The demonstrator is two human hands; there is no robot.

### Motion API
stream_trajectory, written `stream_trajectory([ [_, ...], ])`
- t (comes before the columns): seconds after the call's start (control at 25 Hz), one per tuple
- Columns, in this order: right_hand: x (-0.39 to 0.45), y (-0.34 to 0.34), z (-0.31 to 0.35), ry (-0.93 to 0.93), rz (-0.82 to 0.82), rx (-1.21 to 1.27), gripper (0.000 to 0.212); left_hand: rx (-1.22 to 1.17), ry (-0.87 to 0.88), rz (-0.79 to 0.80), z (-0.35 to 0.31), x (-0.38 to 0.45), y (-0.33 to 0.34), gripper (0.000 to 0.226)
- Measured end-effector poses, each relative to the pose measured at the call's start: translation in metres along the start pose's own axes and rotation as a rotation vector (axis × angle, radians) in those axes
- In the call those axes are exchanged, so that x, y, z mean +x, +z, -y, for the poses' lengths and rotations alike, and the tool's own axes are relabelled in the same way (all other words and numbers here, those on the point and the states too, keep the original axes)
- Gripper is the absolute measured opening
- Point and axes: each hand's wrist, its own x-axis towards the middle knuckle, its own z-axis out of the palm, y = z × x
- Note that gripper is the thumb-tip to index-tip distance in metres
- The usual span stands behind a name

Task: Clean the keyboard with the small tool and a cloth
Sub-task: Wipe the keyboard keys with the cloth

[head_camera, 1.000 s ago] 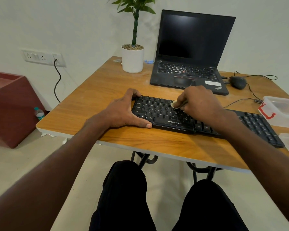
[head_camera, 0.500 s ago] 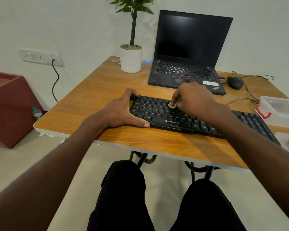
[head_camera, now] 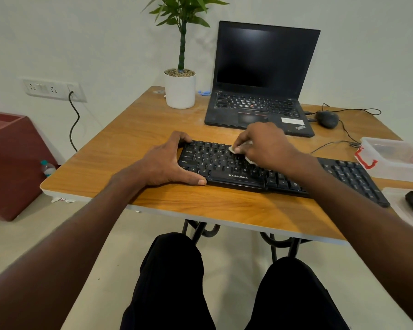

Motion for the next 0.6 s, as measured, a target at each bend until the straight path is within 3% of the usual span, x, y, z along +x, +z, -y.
stream_trajectory([
  [0.16, 0.01, 0.006, 0.005, -0.018, -0.061, 0.078, 0.023, -0.021, -0.001, 0.01, 0.002, 0.0, -0.002, 0.121],
  [0.28, 0.011, 0.008, -0.006, 0.073, -0.118, 0.103, 0.04, -0.022, 0.003, 0.007, 0.002, 0.0, -0.001, 0.121],
  [0.36, 0.012, 0.012, -0.006, 0.113, -0.183, 0.032, 0.03, -0.026, -0.002, 0.009, 0.002, 0.001, -0.001, 0.121],
  [0.44, 0.014, 0.016, 0.002, 0.031, -0.179, 0.028, 0.019, -0.027, 0.0, 0.002, 0.004, 0.001, 0.0, 0.119],
  [0.6, 0.004, 0.0, 0.0, -0.166, 0.022, 0.07, 0.014, -0.026, 0.008, -0.009, 0.004, 0.002, 0.0, 0.117],
])
